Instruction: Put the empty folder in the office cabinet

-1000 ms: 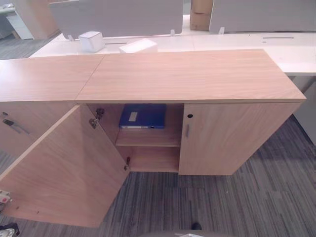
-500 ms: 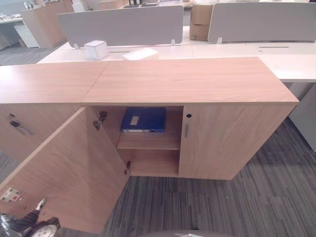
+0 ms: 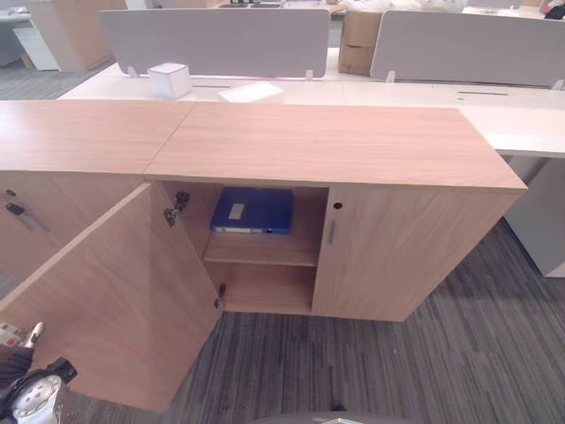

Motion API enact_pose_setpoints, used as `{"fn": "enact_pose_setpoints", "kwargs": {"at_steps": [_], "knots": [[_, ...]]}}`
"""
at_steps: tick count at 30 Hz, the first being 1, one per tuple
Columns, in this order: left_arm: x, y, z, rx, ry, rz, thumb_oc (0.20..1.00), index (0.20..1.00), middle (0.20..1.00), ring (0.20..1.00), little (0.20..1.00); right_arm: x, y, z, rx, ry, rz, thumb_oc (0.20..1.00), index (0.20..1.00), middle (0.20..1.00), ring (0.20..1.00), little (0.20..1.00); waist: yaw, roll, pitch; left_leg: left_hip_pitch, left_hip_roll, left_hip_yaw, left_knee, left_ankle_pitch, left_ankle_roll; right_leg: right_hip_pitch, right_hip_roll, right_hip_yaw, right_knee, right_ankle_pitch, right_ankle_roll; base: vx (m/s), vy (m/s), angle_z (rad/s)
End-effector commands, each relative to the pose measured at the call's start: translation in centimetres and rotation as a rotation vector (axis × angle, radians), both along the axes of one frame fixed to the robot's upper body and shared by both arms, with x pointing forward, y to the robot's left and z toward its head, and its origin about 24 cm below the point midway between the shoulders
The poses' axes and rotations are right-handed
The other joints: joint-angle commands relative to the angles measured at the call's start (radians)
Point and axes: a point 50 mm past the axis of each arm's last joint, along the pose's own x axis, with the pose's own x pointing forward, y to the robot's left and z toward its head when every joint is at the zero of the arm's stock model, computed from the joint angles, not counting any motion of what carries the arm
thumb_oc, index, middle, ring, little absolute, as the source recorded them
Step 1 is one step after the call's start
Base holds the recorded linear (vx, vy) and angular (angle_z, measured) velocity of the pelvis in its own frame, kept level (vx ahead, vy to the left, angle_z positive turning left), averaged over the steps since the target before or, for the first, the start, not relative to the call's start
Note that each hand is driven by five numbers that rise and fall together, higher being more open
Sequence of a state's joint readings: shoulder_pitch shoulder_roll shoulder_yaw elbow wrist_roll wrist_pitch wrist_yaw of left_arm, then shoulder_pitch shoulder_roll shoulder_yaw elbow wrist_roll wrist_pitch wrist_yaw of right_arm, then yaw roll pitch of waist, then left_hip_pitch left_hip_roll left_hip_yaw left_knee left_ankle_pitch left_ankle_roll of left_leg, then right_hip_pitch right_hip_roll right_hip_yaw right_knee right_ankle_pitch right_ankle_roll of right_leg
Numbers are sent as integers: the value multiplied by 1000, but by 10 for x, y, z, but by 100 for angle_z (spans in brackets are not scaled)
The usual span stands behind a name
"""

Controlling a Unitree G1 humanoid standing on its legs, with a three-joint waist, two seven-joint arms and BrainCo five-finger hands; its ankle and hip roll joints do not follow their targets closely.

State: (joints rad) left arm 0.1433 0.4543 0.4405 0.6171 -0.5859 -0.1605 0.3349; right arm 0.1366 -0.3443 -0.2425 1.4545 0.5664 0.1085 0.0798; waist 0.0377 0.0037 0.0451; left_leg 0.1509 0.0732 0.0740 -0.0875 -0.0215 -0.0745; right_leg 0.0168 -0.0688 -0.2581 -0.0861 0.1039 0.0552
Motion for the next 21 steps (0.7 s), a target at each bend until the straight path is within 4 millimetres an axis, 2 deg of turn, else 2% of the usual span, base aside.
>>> {"fn": "enact_pose_setpoints", "kwargs": {"at_steps": [1, 2, 3, 4, 8, 9, 10, 11, 14, 15, 16, 21], "knots": [[75, -41, 35, 35, -266, -375, 1000, 1000, 1000, 1000, 1000, 22, 0, -1, 12, -5, 72, 1000, 1000, 1000, 1000, 1000, -73, -17, -15, 7, -44, 20, 0, -89, 29, 5, -39, 84, -1, -38, 80, 13, 4, 4], [84, -56, 34, 6, -290, -448, 1000, 1000, 1000, 1000, 1000, 19, 1, -1, 19, 6, 80, 1000, 1000, 1000, 1000, 1000, -80, -20, -17, 9, -44, 21, 0, -91, 30, 6, -39, 86, -1, -37, 81, 7, -2, 6], [84, -57, 33, 5, -290, -450, 1000, 1000, 1000, 1000, 1000, 19, 0, 0, 18, 6, 79, 1000, 1000, 1000, 1000, 1000, -79, -19, -17, 9, -44, 21, 0, -91, 30, 6, -39, 86, -1, -37, 81, 8, -1, 10], [96, -82, 25, -59, -291, -566, 1000, 1000, 1000, 1000, 1000, 16, 1, 0, 33, 21, 86, 1000, 1000, 1000, 1000, 1000, -88, -20, -19, 11, -45, 26, 0, -92, 32, 5, -39, 93, -1, -35, 81, 8, 3, 14], [112, -104, 27, -98, -330, -658, 1000, 1000, 1000, 1000, 1000, 18, 3, -1, 41, 19, 91, 1000, 1000, 1000, 1000, 1000, -98, -20, -22, 15, -46, 32, 0, -95, 33, 6, -38, 101, -1, -34, 81, 7, 1, 8], [81, -79, 59, -93, -495, -706, 1000, 1000, 1000, 1000, 1000, 14, 2, 0, 61, -16, 30, 1000, 1000, 1000, 1000, 1000, -79, -14, -17, 16, -46, 29, 0, -95, 36, 9, -40, 101, -1, -32, 82, -4, 17, -9], [80, -79, 59, -93, -495, -706, 1000, 1000, 1000, 1000, 1000, 13, 2, 0, 61, -16, 31, 1000, 1000, 1000, 1000, 1000, -80, -14, -17, 16, -46, 29, 0, -95, 36, 9, -40, 101, -1, -32, 82, -10, 22, -24], [75, -85, 70, -63, -515, -757, 1000, 1000, 1000, 1000, 1000, 7, 4, 0, 74, -9, -1, 1000, 1000, 1000, 1000, 1000, -74, -13, -18, 16, -47, 27, 0, -95, 36, 9, -41, 99, -1, -31, 84, 4, 5, -21], [70, -121, 68, -176, -558, -913, 1000, 1000, 1000, 1000, 1000, 4, 8, -1, 94, 4, -15, 1000, 1000, 1000, 1000, 1000, -75, -10, -19, 19, -48, 28, 0, -95, 41, 10, -41, 104, -1, -29, 84, 9, 4, 17], [71, -140, 73, -264, -634, -998, 1000, 1000, 1000, 1000, 1000, 3, 8, -1, 102, 2, -26, 1000, 1000, 1000, 1000, 1000, -79, -9, -16, 19, -48, 29, 0, -95, 43, 10, -41, 105, -1, -28, 85, 9, 7, 30], [70, -140, 73, -266, -634, -999, 1000, 1000, 1000, 1000, 1000, 2, 8, -1, 102, 3, -27, 1000, 1000, 1000, 1000, 1000, -78, -8, -17, 19, -48, 29, 0, -95, 43, 10, -41, 105, -1, -28, 85, 6, 2, 37], [72, -175, 81, -436, -739, -1127, 1000, 1000, 1000, 1000, 1000, -3, 10, 0, 108, 13, -66, 1000, 1000, 1000, 1000, 1000, -85, -7, -11, 19, -50, 33, 0, -97, 47, 10, -42, 110, -1, -27, 88, 0, 3, 19]]}}
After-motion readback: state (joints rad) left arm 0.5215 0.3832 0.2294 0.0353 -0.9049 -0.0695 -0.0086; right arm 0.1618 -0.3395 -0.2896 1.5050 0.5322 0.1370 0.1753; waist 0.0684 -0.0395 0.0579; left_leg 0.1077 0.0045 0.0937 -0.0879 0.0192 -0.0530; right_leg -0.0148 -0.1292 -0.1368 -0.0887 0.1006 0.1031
